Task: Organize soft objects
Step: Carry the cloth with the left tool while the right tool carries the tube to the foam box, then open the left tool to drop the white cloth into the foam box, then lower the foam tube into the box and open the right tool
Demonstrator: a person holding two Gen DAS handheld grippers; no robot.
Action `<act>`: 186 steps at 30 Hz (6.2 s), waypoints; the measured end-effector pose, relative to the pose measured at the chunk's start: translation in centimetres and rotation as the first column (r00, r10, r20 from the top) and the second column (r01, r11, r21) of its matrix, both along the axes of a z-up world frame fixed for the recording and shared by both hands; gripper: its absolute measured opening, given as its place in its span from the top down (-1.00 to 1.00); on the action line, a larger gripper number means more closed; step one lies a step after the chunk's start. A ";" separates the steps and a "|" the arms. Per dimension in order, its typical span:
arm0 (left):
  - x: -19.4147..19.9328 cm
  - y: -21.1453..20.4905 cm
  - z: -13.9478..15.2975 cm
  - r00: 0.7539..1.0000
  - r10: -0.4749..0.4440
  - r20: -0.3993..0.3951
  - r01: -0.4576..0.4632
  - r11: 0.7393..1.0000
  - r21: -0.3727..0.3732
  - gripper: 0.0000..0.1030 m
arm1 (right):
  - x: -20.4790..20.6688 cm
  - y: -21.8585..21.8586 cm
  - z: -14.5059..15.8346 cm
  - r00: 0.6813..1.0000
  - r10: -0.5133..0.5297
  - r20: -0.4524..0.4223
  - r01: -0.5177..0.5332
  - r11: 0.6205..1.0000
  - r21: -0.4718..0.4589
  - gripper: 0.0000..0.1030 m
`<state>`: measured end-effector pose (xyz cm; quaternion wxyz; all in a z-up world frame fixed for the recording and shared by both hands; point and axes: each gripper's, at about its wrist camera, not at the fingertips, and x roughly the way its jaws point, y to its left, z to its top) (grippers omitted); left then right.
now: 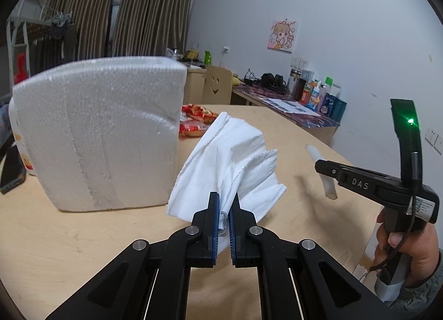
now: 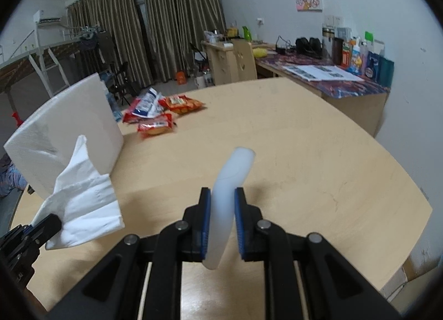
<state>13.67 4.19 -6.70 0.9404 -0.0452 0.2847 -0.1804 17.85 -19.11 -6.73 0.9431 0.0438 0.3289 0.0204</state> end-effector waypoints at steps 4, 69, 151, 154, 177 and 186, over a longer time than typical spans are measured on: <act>-0.8 -0.4 1.0 0.999 0.013 0.030 -0.014 1.000 0.021 0.87 | -0.9 -0.1 1.1 0.999 0.015 0.037 -0.015 1.000 0.009 0.61; -13.0 6.6 13.8 0.843 0.336 0.420 -0.391 0.919 0.050 0.87 | -8.3 8.3 10.9 0.777 0.435 0.455 -0.473 0.880 -0.034 0.61; 11.3 10.8 10.3 0.959 0.264 0.104 -0.274 0.956 0.108 -0.16 | 4.4 14.1 11.6 0.802 0.513 0.306 -0.547 0.836 0.031 0.60; 11.1 11.0 10.4 0.952 0.281 0.124 -0.294 0.951 0.098 -0.76 | 4.4 14.1 11.6 0.802 0.512 0.308 -0.546 0.837 0.031 0.60; 7.8 12.0 11.9 0.902 0.357 0.242 -0.386 0.918 0.085 -0.94 | 4.8 15.4 11.2 0.797 0.529 0.292 -0.557 0.830 0.015 0.60; 7.0 13.4 12.3 0.892 0.381 0.245 -0.407 0.911 0.065 -1.00 | 5.0 16.9 11.2 0.784 0.554 0.280 -0.577 0.817 -0.003 0.60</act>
